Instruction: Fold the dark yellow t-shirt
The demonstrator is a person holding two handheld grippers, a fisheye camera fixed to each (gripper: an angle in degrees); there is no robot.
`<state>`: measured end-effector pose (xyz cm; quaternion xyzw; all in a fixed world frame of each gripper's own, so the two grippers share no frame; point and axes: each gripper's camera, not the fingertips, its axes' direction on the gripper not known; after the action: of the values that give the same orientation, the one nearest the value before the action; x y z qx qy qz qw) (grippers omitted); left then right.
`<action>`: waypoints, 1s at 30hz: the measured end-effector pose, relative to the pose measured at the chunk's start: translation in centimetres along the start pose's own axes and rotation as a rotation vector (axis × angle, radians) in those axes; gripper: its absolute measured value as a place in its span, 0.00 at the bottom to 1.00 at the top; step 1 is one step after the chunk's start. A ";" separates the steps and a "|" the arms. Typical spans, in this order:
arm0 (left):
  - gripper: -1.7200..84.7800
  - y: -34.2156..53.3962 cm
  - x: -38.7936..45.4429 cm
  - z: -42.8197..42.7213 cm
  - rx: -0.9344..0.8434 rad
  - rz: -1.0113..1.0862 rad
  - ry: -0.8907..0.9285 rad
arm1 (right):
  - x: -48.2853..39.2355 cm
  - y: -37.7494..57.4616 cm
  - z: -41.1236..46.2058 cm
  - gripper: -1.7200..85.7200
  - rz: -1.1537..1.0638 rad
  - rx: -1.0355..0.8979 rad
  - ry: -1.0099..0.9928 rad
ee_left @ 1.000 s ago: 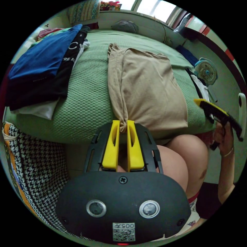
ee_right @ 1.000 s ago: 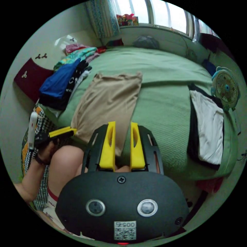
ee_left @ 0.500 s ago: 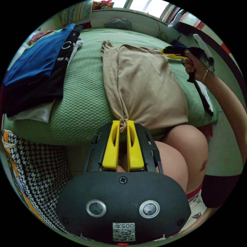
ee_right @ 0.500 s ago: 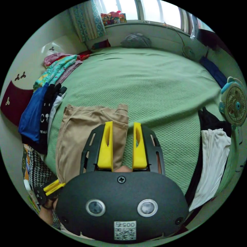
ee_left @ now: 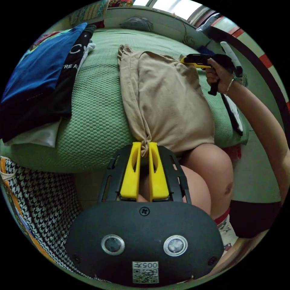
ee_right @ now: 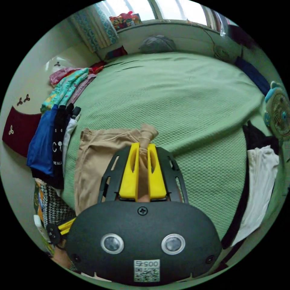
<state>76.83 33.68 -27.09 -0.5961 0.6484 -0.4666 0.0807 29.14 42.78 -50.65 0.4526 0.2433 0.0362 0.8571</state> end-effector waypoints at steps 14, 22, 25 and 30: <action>0.08 5.6 0.7 -13.1 0.170 0.023 -0.033 | -16.4 2.4 -13.2 0.02 -0.247 0.213 0.129; 0.08 9.9 -0.9 -21.8 0.302 -0.003 -0.054 | -24.8 3.2 -18.1 0.02 -0.323 0.308 0.102; 0.08 10.8 -2.0 -25.4 0.353 -0.016 -0.076 | -28.6 2.8 -19.4 0.02 -0.355 0.347 0.080; 0.08 11.0 -4.2 -31.8 0.432 -0.024 -0.183 | -34.8 0.5 -20.9 0.02 -0.398 0.415 0.024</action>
<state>49.27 51.79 -19.16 -0.6126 0.5162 -0.5394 0.2594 -10.78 49.10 -46.70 0.5612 0.3395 -0.1779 0.7336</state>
